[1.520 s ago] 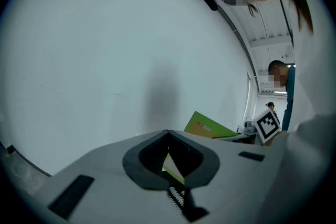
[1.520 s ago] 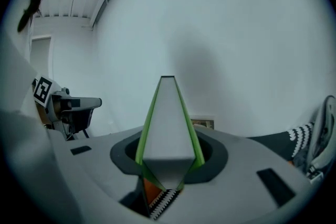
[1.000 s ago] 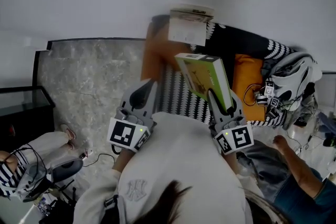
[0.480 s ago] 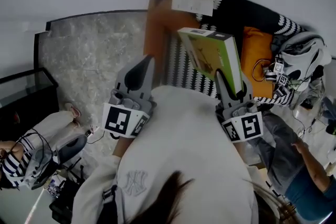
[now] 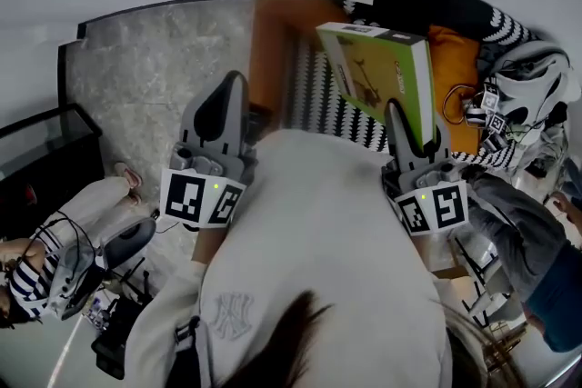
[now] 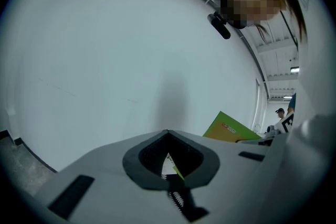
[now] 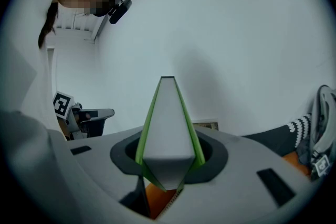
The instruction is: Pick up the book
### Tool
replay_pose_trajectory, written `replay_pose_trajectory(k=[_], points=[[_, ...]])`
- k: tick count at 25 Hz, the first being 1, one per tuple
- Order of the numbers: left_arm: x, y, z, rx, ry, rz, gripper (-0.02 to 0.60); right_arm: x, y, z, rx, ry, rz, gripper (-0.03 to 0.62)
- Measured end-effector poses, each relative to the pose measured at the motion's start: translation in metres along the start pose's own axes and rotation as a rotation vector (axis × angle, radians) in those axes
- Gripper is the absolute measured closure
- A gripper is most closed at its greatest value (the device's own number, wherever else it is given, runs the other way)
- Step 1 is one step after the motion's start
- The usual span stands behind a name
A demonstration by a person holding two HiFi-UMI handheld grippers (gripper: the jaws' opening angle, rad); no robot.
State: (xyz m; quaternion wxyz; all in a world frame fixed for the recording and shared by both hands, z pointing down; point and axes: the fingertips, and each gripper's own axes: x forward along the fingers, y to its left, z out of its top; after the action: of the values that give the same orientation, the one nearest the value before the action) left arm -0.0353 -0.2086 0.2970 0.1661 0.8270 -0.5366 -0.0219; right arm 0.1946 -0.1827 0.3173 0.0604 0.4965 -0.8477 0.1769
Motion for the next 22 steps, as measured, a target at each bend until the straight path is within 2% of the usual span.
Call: replay_pose_trajectory(k=[22], points=[[-0.0062,-0.0039,0.0001,0.005,-0.004,-0.008,0.572,-0.0059,0.0031,-0.0030,0.009,0.003,-0.005,0.445]])
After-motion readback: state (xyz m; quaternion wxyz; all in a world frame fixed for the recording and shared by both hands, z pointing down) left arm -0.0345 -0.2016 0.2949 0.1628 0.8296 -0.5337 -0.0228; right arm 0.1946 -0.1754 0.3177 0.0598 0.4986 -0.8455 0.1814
